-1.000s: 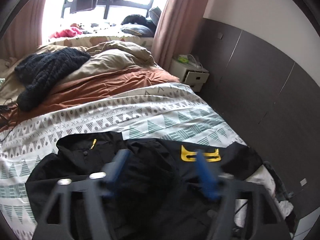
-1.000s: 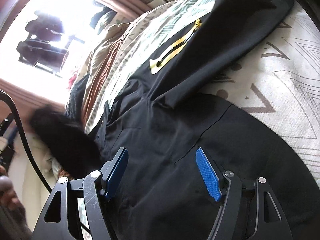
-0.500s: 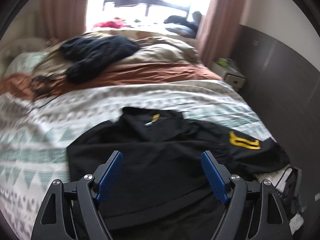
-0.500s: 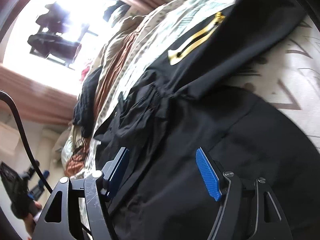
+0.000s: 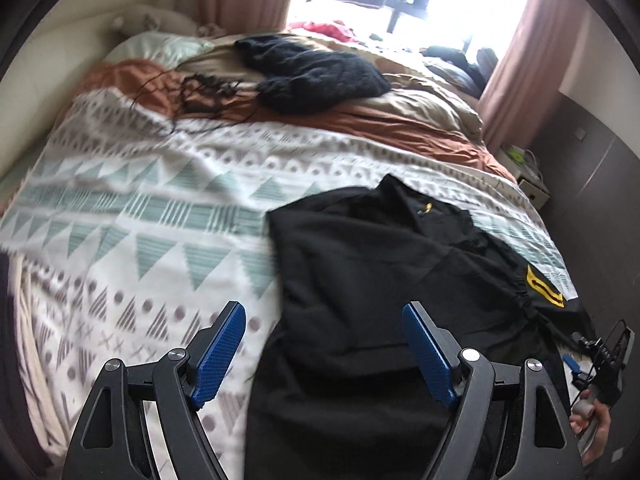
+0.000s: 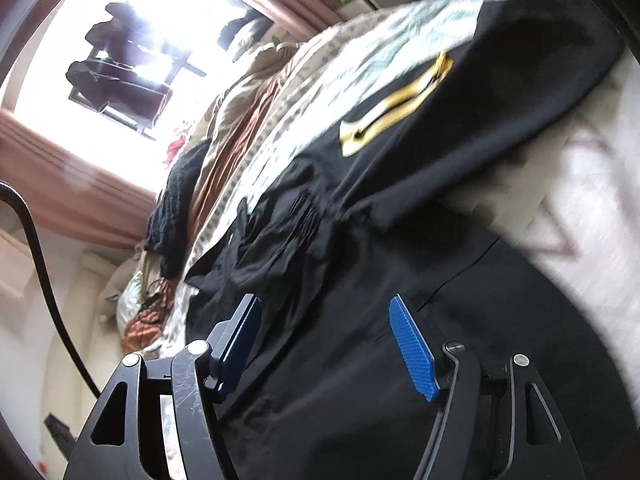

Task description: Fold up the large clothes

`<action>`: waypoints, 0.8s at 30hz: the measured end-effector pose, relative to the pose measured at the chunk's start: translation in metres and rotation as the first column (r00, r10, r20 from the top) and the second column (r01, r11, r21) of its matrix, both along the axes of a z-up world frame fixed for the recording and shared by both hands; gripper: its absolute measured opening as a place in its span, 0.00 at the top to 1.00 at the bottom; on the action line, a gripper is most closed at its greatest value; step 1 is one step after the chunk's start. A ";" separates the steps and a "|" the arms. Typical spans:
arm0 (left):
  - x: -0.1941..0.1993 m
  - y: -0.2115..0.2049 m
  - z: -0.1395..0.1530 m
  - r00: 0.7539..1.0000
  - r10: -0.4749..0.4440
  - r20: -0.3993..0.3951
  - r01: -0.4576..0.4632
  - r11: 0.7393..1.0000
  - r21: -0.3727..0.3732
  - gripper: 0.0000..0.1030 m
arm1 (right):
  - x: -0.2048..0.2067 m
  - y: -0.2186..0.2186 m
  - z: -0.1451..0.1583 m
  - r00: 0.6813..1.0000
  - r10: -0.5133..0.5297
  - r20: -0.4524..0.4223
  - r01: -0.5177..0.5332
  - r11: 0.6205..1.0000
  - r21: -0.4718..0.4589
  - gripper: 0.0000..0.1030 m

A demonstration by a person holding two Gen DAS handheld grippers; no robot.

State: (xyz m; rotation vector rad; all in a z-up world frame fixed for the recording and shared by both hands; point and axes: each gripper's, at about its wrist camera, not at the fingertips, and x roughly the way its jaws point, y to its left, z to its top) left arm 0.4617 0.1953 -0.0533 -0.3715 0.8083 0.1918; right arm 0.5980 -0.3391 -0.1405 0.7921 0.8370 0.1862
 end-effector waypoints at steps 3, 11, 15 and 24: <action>-0.013 0.006 -0.011 1.000 0.009 -0.015 -0.009 1.000 0.001 0.21 | -0.003 -0.022 -0.001 0.999 -0.025 0.021 0.026 0.999 -0.022 0.34; -0.036 0.008 -0.042 0.998 0.008 -0.060 -0.006 0.999 0.031 0.21 | -0.012 -0.091 -0.008 0.988 -0.150 0.028 0.151 0.988 -0.043 0.34; -0.041 0.003 -0.059 0.996 0.002 -0.087 0.001 1.000 0.026 0.21 | -0.010 -0.125 -0.021 0.979 -0.205 0.007 0.205 0.979 0.017 0.39; -0.034 0.002 -0.082 0.989 0.002 -0.150 0.000 1.000 0.013 0.21 | 0.013 -0.166 -0.051 0.947 -0.320 -0.036 0.322 0.939 0.122 0.59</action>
